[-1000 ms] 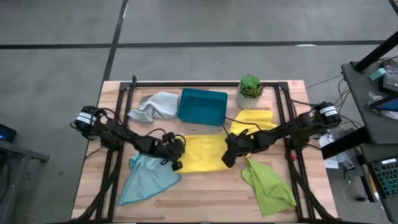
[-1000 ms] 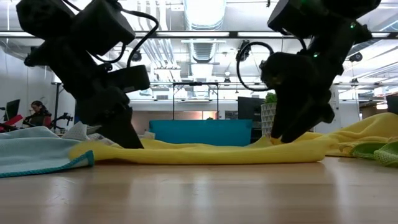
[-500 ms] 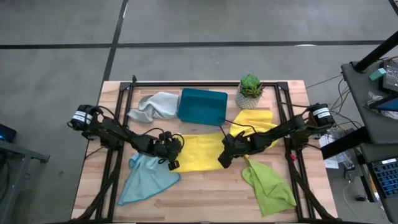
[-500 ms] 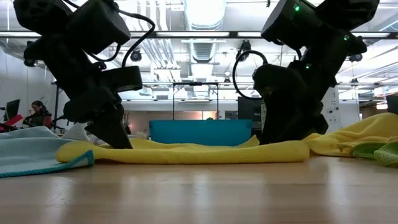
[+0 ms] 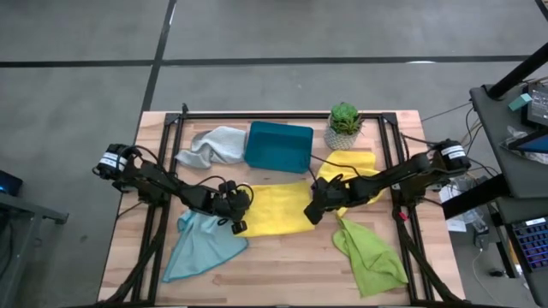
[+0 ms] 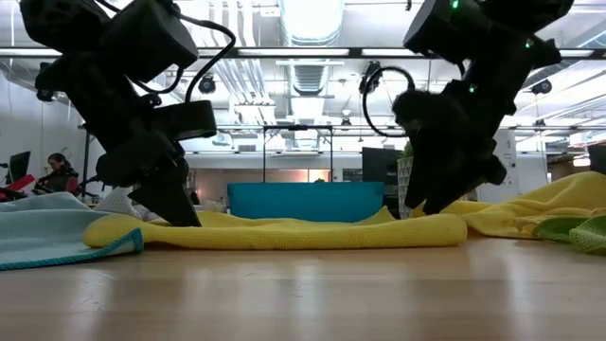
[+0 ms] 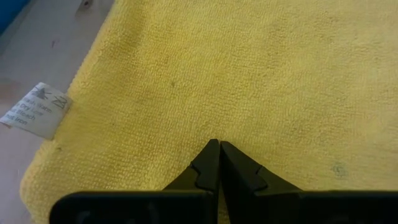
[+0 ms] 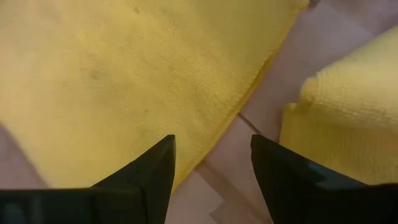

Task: Fold microfiber towels
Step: Fold the left yellow microfiber cloth

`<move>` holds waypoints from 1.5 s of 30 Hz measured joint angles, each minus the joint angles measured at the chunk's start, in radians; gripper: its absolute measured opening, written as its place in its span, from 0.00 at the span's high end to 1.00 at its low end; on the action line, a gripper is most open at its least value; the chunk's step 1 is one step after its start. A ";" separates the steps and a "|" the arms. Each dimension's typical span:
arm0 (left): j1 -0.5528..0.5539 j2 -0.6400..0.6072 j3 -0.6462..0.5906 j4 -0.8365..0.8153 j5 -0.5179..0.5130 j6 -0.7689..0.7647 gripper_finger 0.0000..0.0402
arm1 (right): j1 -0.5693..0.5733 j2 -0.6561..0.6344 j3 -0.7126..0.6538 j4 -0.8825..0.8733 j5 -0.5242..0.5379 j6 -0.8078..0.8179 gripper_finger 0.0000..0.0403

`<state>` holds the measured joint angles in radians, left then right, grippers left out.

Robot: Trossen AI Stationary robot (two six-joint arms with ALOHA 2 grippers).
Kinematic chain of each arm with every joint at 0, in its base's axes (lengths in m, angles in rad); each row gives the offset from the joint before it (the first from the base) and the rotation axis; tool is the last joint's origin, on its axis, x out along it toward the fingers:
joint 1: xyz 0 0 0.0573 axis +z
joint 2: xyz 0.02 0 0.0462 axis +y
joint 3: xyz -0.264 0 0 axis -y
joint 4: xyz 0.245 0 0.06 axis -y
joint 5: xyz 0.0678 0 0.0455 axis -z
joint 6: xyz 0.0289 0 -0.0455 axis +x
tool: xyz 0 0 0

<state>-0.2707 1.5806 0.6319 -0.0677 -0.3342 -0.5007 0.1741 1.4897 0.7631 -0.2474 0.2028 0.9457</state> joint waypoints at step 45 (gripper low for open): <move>-0.089 -0.129 0.000 -0.052 -0.054 -0.069 1.00 | -0.018 -0.195 0.020 -0.107 0.008 -0.135 0.98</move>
<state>-0.3592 1.4513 0.6318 -0.1199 -0.3885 -0.5700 0.1562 1.2943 0.7831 -0.3546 0.2104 0.8111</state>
